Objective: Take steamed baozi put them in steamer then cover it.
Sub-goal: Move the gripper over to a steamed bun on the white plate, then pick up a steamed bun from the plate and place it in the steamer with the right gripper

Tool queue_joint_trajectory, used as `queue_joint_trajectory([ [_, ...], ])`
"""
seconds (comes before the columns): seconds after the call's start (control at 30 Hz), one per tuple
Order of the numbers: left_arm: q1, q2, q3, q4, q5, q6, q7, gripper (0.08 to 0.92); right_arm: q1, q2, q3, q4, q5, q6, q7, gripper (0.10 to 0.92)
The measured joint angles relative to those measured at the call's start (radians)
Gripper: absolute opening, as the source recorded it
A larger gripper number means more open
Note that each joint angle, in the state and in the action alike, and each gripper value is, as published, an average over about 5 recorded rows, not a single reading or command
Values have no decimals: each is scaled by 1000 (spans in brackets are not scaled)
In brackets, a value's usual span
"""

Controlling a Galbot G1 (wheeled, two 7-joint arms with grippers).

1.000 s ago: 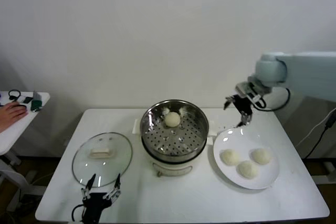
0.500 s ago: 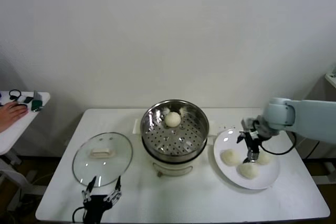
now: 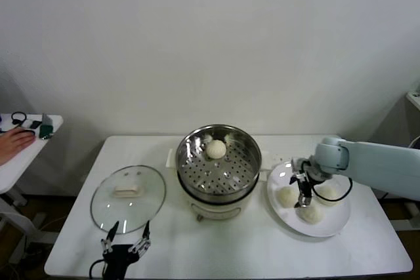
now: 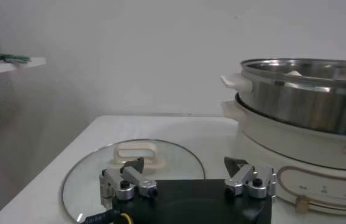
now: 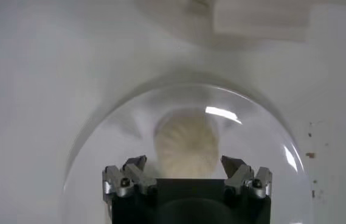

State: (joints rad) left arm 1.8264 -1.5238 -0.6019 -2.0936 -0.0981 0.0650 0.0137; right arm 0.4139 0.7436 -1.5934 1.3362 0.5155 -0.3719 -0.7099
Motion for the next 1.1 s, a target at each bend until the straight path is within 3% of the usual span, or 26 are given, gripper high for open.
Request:
queue_joint_trajectory([
  [0.37, 5, -3, 1, -1, 3, 3, -6, 823, -30, 6, 42, -27, -17, 7, -23, 653],
  [0.67, 11, -5, 1, -11, 10, 6, -8, 823, 75, -15, -6, -12, 12, 39, -78, 645],
  [1.1, 9, -5, 10, -27, 20, 17, -9, 823, 518, 48, -168, 28, 167, 95, -196, 645],
])
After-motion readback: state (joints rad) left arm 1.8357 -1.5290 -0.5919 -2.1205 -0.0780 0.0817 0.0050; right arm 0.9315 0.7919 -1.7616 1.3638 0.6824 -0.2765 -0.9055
